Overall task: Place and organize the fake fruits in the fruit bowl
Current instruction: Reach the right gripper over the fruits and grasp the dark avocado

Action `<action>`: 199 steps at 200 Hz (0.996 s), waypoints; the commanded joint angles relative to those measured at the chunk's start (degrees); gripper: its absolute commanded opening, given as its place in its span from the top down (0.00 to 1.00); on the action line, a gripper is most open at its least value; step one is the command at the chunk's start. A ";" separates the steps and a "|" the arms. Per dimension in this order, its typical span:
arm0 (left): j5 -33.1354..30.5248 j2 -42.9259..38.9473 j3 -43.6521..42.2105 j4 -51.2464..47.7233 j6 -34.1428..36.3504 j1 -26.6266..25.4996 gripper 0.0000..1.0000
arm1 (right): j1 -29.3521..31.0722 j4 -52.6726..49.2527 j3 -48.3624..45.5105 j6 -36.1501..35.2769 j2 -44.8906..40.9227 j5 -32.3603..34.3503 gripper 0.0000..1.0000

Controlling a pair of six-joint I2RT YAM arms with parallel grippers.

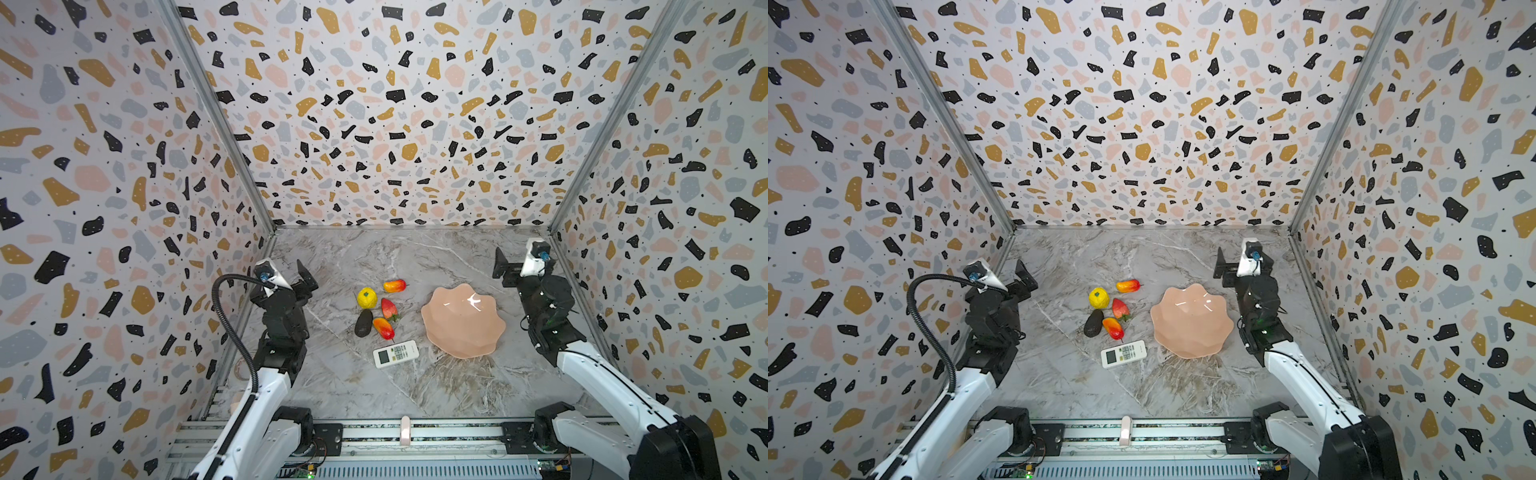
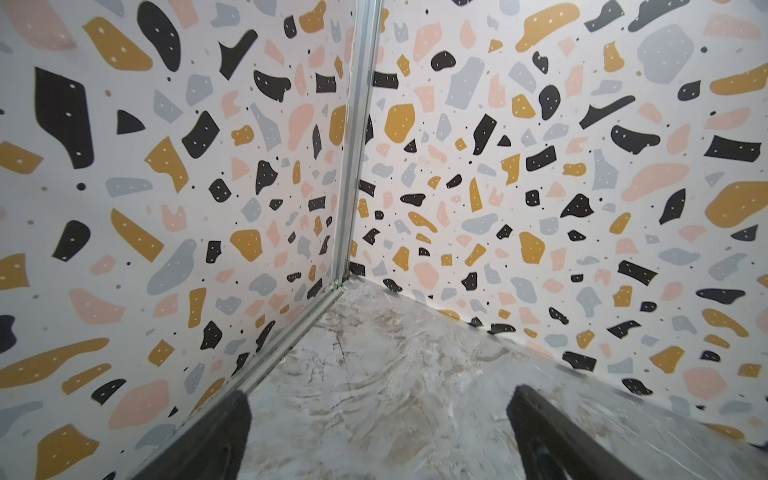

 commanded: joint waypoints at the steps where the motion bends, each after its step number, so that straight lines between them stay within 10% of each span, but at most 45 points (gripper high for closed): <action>1: 6.25 -0.54 7.02 -25.43 -2.68 -0.46 0.00 | 8.51 -21.48 9.80 6.88 7.29 -3.22 0.01; 74: 14.95 0.87 22.39 -52.38 1.28 -0.60 0.00 | 31.30 -40.61 41.31 18.12 36.40 0.19 0.01; 199: 20.06 0.85 22.30 -56.98 3.32 -0.64 0.00 | 38.87 -44.14 55.70 23.28 58.97 1.54 0.03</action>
